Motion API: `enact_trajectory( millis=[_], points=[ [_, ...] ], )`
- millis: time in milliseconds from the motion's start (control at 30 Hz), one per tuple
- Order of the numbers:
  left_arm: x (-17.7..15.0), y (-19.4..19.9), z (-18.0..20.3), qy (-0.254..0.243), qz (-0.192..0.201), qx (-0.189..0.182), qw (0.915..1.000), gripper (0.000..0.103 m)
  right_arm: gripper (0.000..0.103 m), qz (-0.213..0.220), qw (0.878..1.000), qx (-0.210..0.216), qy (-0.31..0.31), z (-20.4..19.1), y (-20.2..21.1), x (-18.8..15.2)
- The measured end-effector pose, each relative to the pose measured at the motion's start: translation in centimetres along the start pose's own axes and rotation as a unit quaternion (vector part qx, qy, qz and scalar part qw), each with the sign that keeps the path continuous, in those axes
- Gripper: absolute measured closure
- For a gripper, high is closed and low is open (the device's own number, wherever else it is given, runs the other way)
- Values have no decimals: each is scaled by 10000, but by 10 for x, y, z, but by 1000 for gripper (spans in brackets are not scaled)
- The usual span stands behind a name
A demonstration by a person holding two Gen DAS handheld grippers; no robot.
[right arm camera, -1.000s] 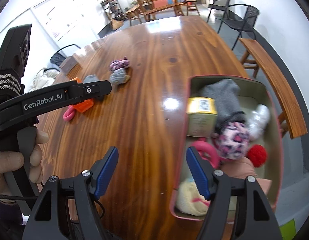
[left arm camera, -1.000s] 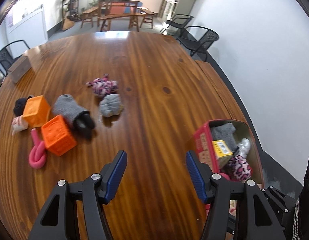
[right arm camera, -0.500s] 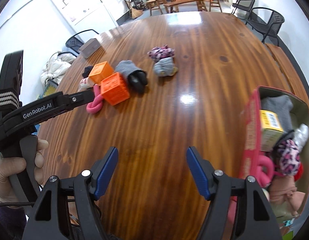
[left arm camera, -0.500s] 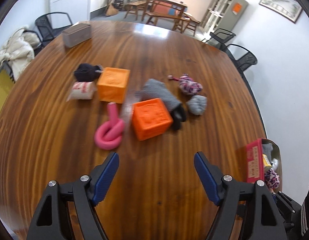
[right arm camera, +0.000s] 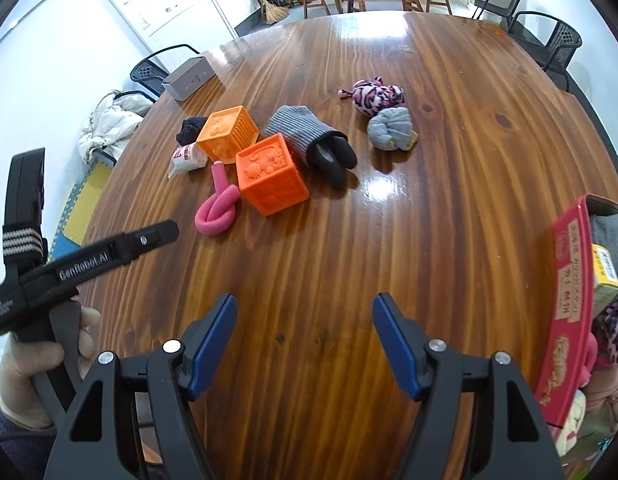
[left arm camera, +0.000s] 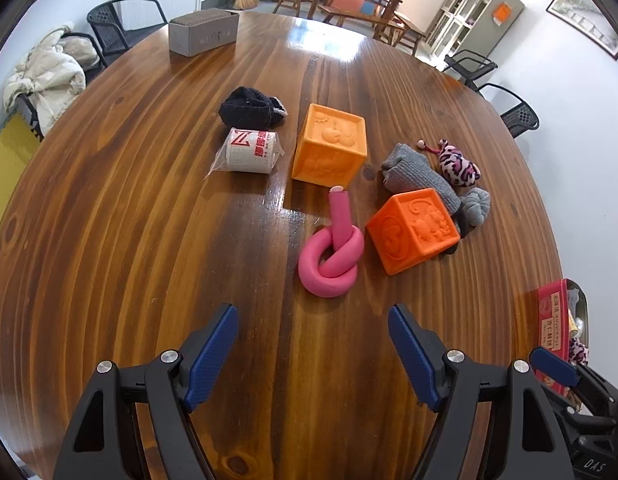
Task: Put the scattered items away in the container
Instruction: 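Move both open tools back toward the remaining items on the table, then grasp the pink foam knot with the left tool while the right tool grasps the orange rubber cube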
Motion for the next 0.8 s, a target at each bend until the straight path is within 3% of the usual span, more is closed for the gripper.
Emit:
enact_trajectory(
  millis=[567, 800],
  points=[
    [15, -70, 21, -777, -552, -172, 9953, 24, 29, -123, 9971, -363, -664, 5, -22, 4],
    [29, -76, 30, -1215, -226, -1, 9923, 24, 29, -181, 9952, -477, -834, 11, -28, 3]
  ],
)
Point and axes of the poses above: each gripper's, at about its wrist camera, not at the fingertips, and y roughly against the way its jaws point, z to its right, x to its top, the point moved 8 cm from there along -y, roughly the way its jaws point, and after that the axes turned 11 degrees about y, right-handed, at the moved point
